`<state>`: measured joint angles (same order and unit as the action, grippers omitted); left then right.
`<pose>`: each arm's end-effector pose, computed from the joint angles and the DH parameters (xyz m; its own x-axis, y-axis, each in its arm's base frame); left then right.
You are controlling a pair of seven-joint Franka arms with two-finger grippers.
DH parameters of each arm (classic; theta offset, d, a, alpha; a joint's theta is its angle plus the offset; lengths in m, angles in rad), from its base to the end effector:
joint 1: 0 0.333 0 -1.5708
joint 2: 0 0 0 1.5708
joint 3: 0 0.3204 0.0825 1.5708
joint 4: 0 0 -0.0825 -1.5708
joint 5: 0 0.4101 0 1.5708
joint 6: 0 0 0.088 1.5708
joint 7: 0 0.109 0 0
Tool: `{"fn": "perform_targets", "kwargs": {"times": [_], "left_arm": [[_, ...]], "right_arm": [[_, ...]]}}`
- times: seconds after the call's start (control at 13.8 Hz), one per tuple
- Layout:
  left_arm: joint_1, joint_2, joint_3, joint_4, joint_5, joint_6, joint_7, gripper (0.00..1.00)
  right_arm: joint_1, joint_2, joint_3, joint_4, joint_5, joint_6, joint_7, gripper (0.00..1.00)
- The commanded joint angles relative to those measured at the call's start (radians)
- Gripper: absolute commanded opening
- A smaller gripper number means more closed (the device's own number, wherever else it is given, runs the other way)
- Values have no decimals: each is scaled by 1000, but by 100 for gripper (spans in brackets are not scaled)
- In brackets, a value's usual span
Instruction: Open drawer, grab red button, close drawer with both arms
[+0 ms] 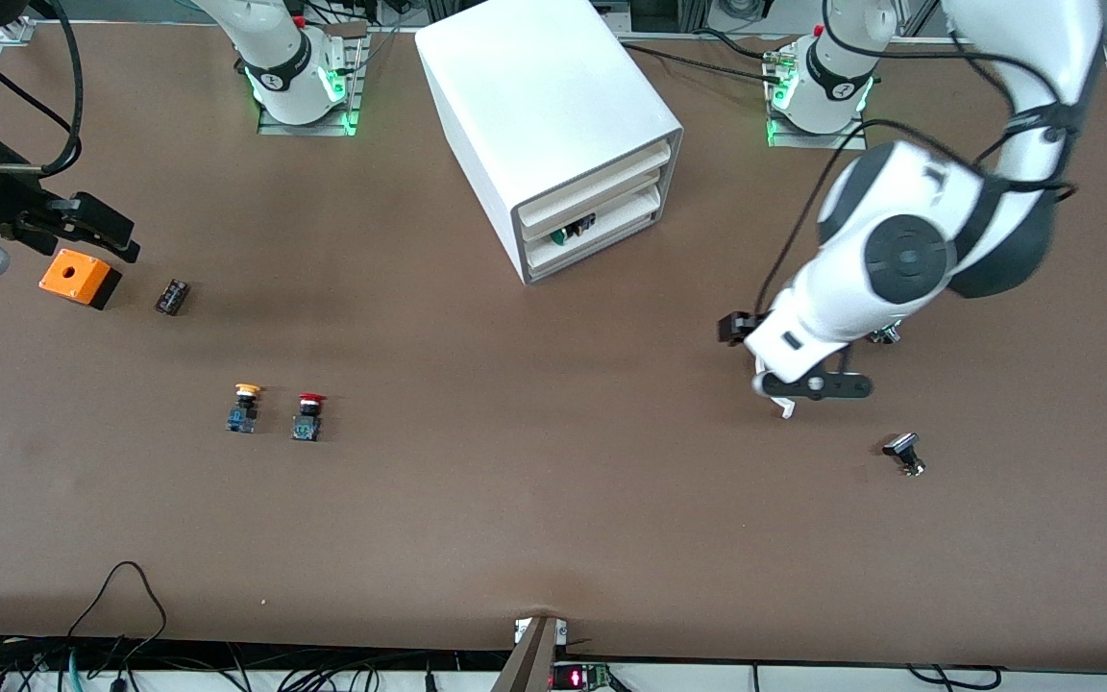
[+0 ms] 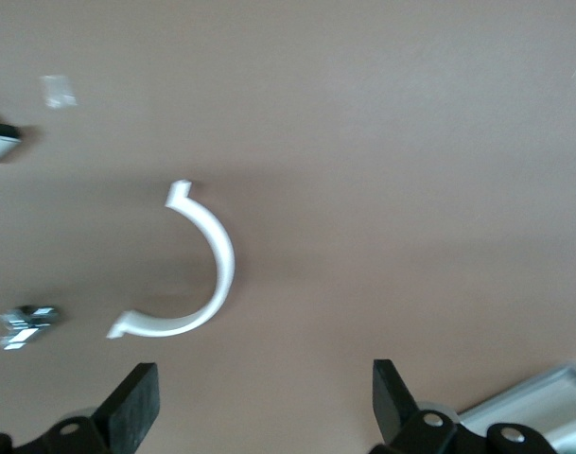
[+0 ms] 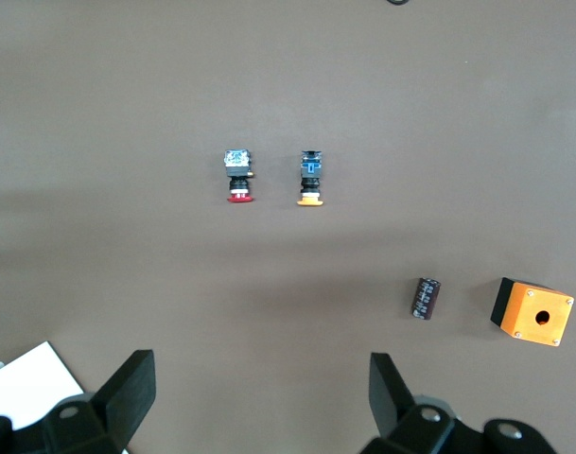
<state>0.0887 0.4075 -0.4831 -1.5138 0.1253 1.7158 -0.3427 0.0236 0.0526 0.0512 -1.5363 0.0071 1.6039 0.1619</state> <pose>0.6440 -0.2098 0.4320 0.9835 -0.0605 -0.1703 -0.0598 -0.9982 0.0089 0.5987 0.0448 0.6161 0.9961 -0.0873 0.0133 -0.0872 -0.9961 -0.0121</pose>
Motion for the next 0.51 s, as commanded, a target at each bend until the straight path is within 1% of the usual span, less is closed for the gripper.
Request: {"fn": "perform_targets", "kwargs": {"times": [0.0, 0.15, 0.22, 0.36, 0.44], "left_arm": [[52, -71, -12, -13, -7, -157, 158, 99], [55, -148, 10, -29, -10, -188, 183, 99], [43, -209, 77, -32, -13, -186, 186, 99], [-64, -303, 228, -80, -54, -185, 262, 99], [-82, -347, 268, -112, -64, -180, 316, 99]], "right_arm": [[1, -13, 21, 15, -10, -21, 7, 99], [1, -13, 24, 16, -15, -19, 7, 99], [1, -11, 25, 37, -15, -18, 7, 100], [1, -5, 24, 61, -12, -21, 5, 100], [1, -7, 22, 61, -13, -22, 7, 100]]}}
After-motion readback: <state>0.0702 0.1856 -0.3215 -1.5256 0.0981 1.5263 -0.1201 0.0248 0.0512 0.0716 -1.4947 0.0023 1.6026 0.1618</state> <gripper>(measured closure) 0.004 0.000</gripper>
